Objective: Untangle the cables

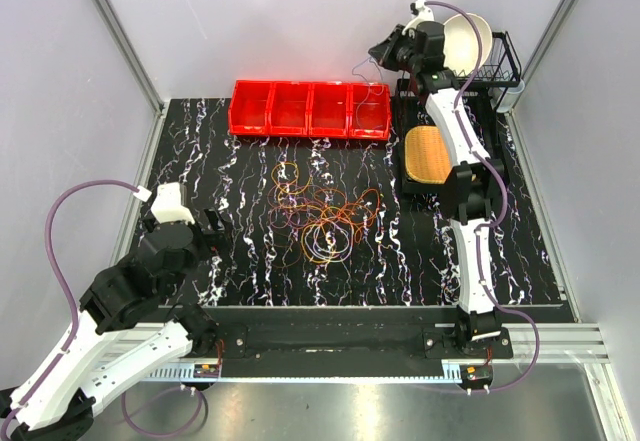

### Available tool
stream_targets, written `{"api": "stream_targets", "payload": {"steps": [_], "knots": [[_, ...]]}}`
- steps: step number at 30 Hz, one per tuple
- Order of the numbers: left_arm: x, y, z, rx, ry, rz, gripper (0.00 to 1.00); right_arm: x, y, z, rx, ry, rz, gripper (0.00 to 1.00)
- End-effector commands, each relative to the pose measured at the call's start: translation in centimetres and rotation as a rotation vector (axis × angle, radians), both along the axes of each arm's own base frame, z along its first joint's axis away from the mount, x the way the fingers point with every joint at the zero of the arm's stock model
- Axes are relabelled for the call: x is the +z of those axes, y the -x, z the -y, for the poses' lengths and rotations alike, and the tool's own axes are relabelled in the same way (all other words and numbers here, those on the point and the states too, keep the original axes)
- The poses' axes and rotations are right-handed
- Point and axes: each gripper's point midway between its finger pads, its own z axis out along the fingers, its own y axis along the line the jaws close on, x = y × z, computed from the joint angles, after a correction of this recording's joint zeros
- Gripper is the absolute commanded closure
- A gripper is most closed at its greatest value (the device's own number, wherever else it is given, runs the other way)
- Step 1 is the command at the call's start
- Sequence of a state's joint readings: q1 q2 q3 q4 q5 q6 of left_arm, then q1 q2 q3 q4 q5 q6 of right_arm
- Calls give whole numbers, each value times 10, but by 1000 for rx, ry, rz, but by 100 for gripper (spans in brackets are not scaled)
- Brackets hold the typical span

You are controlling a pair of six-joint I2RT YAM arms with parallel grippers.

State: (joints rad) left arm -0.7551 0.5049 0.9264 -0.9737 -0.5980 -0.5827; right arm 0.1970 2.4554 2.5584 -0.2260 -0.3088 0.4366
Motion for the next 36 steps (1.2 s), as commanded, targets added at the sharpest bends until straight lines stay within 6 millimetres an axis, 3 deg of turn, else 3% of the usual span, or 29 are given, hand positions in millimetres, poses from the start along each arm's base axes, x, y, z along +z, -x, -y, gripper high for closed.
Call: {"api": "stream_targets", "payload": {"steps": [1, 4, 5, 7, 8, 14, 20, 22, 25, 29, 32, 36], "knots": [[7, -5, 6, -16, 19, 29, 1, 23, 1, 4, 5, 6, 76, 100], [7, -5, 6, -15, 19, 30, 1, 4, 2, 6, -11, 6, 24, 100], [7, -5, 5, -14, 18, 30, 1, -15, 2, 8, -19, 7, -21, 100], [7, -5, 6, -16, 17, 29, 1, -16, 4, 7, -23, -7, -24, 100], [6, -5, 6, -16, 19, 29, 1, -32, 6, 8, -26, -19, -62, 100], [7, -6, 7, -21, 20, 31, 1, -72, 2, 8, -52, -36, -134, 100], [7, -6, 7, -20, 17, 29, 1, -97, -4, 13, -90, -22, -177, 100], [7, -6, 7, -20, 17, 30, 1, -95, -2, 15, -98, -15, -174, 100], [6, -7, 7, -21, 15, 27, 1, -75, 3, 15, -99, -3, -142, 100], [6, -8, 7, -17, 14, 26, 1, -29, 13, 41, -249, 59, -91, 100], [6, -8, 6, -14, 14, 25, 1, -10, 20, 65, -379, 111, -79, 100], [6, -8, 6, -16, 16, 27, 1, -11, 25, 73, -454, 160, -94, 100]]}}
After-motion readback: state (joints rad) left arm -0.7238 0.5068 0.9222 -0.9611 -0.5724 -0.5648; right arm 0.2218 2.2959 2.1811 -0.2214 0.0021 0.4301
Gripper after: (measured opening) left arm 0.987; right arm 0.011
